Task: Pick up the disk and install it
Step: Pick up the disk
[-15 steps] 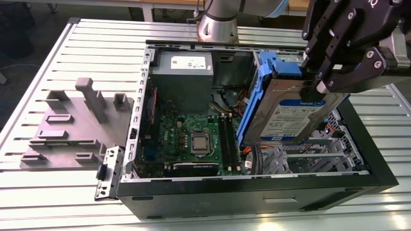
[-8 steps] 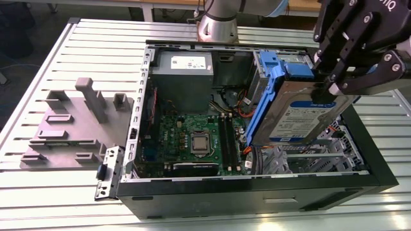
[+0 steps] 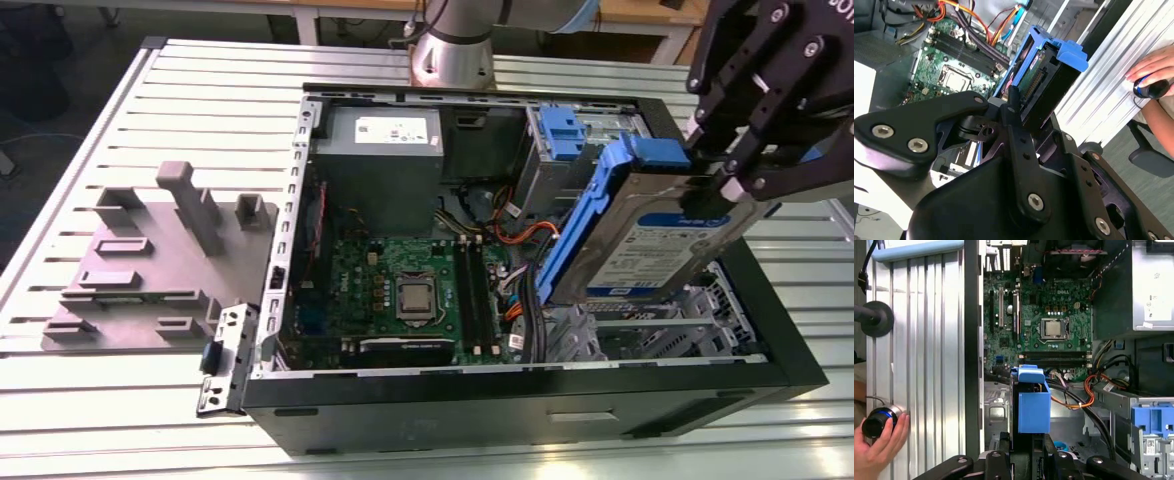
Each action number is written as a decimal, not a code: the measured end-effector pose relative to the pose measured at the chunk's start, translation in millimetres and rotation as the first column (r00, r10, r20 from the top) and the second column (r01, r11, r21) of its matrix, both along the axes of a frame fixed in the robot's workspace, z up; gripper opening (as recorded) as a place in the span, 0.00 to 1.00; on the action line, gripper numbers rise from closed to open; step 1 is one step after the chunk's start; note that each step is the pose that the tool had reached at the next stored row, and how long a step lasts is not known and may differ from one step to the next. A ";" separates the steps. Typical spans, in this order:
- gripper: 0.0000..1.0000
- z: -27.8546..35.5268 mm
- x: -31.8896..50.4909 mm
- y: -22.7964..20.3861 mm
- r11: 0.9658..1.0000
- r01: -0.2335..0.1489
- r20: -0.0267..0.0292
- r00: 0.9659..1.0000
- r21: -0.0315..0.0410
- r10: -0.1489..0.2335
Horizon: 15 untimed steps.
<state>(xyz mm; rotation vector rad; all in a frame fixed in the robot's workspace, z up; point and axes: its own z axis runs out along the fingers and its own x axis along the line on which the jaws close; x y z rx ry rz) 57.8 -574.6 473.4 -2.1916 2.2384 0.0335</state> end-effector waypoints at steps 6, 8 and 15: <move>0.35 -1.7 15.0 0.0 1.000 0.000 -0.001 1.000 0.000 0.000; 0.35 -2.4 20.6 0.0 1.000 0.000 -0.001 1.000 0.000 0.000; 0.35 -4.8 40.4 0.0 1.000 0.000 -0.004 1.000 -0.001 0.000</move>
